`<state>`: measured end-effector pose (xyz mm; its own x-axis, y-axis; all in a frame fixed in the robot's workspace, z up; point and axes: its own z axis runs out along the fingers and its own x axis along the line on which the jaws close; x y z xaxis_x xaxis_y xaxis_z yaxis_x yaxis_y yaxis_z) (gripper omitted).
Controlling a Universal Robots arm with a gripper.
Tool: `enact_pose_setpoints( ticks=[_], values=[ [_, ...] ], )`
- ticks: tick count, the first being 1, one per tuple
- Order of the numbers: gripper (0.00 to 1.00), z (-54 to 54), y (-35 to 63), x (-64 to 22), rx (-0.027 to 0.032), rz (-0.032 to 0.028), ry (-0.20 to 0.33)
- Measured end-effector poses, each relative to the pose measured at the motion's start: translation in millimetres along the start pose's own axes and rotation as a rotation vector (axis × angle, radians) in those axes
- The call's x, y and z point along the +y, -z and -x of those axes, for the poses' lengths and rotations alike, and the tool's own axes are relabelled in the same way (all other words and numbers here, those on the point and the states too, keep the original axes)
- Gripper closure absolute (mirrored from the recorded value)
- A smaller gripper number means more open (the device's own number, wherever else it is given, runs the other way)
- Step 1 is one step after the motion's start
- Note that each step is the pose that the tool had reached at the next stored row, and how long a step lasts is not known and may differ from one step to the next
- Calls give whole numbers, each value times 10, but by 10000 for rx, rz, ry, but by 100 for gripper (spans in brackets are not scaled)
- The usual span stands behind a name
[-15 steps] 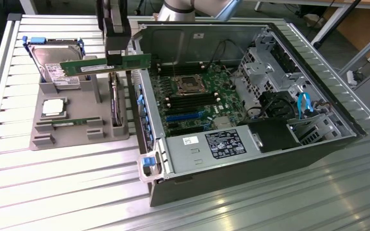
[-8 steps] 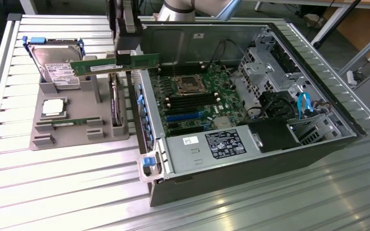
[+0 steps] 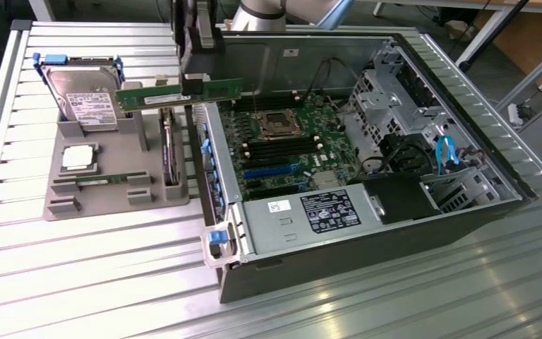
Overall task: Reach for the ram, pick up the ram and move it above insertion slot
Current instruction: 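Pick up the ram and move it above insertion slot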
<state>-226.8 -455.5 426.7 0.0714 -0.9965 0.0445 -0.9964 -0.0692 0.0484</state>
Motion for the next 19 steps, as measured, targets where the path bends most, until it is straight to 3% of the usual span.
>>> enact_pose_setpoints(
  ticks=[19],
  values=[
    [86,-17,-1,-240,-1,3,0]
  ],
)
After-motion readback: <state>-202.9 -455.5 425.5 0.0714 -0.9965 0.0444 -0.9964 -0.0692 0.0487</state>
